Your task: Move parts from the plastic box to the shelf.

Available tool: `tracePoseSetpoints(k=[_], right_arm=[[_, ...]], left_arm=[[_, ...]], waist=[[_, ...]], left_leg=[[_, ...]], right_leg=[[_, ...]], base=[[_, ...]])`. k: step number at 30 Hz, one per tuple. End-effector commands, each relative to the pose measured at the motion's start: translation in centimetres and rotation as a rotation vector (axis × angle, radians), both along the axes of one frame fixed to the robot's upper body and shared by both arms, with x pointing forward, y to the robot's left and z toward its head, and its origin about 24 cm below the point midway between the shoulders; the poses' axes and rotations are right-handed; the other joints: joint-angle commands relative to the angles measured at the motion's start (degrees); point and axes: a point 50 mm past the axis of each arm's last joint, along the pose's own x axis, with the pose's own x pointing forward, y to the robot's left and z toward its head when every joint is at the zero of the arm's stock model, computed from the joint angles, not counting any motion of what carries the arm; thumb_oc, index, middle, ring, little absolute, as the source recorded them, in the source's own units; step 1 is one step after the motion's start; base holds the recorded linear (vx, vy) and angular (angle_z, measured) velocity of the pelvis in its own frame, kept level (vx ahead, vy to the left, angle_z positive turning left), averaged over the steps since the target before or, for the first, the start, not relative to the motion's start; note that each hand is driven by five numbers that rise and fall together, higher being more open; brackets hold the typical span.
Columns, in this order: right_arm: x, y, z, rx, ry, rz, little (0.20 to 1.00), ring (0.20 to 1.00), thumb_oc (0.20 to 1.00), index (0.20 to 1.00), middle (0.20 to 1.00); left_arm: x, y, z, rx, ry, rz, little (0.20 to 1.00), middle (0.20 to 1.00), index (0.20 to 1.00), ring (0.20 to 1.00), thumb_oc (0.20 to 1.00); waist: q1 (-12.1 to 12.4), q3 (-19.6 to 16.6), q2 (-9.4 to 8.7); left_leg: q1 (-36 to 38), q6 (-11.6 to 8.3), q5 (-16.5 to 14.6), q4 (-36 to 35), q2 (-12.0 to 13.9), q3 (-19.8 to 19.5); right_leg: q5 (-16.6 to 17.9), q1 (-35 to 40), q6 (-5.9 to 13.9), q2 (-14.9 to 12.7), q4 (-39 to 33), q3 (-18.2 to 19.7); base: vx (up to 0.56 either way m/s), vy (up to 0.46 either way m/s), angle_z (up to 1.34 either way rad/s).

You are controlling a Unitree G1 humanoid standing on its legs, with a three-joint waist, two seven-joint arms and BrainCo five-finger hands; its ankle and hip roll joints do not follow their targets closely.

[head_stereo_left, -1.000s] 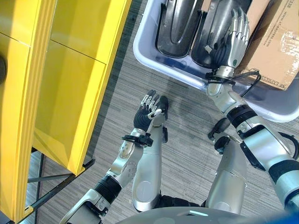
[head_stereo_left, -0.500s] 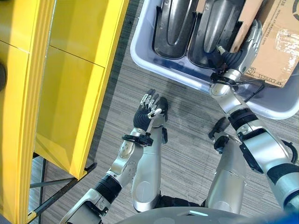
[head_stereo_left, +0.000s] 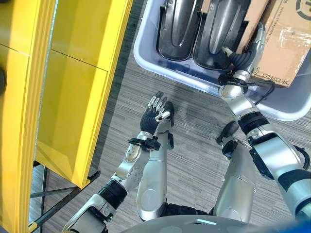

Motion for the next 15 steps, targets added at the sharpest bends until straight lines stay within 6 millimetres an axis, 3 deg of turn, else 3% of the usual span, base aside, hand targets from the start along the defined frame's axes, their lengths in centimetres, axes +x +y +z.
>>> tracePoseSetpoints(k=[1,4,7,10,15], right_arm=[[-0.2,-0.8,1.4,-0.131,-0.044,-0.053,1.000,1.000,1.000,1.000,1.000],[-0.8,0.4,3.5,-0.324,-0.186,-0.088,1.000,1.000,1.000,1.000,1.000],[-2.6,3.5,6.6,-0.471,-0.420,0.002,1.000,1.000,1.000,1.000,1.000],[-3.0,4.1,6.8,-0.463,-0.430,0.018,1.000,1.000,1.000,1.000,1.000],[-1.9,2.2,4.4,-0.189,-0.298,0.049,1.000,1.000,1.000,1.000,1.000]], left_arm=[[-0.8,-1.7,1.4,-0.042,-0.057,-0.050,1.000,1.000,1.000,1.000,1.000],[-1.1,-1.7,1.1,-0.044,-0.056,-0.057,1.000,1.000,1.000,1.000,1.000],[-1.5,-1.5,0.8,-0.049,-0.054,-0.053,1.000,1.000,1.000,1.000,1.000],[-1.6,-1.0,0.6,-0.052,-0.051,-0.051,1.000,1.000,1.000,1.000,1.000],[-1.6,-1.0,0.5,-0.020,-0.068,-0.051,1.000,1.000,1.000,1.000,1.000]], waist=[[1.8,-0.6,3.20],[1.9,-0.6,3.39],[1.6,-0.6,3.47],[1.6,-0.6,3.51],[1.5,-0.6,3.97]], left_leg=[[-2.3,1.59,-5.5,2.7,-2.8,1.1],[-2.2,1.60,-5.4,2.5,-2.8,1.1],[-1.9,1.61,-5.2,2.4,-2.8,1.2],[-1.5,1.48,-5.1,2.2,-2.8,1.4],[-2.0,1.45,-5.2,2.4,-2.7,1.5]], right_leg=[[-1.7,1.7,0.95,4.0,1.1,1.4],[-1.6,1.9,1.08,4.0,0.8,1.3],[-1.5,1.9,1.31,3.9,0.5,1.6],[-1.6,2.2,1.23,4.0,0.5,1.7],[-2.1,1.4,0.84,4.3,1.3,2.1]], base=[[0.00,0.006,0.05],[0.00,0.002,0.01],[0.01,0.039,-0.01],[0.00,0.000,0.00],[0.00,0.000,0.00]])
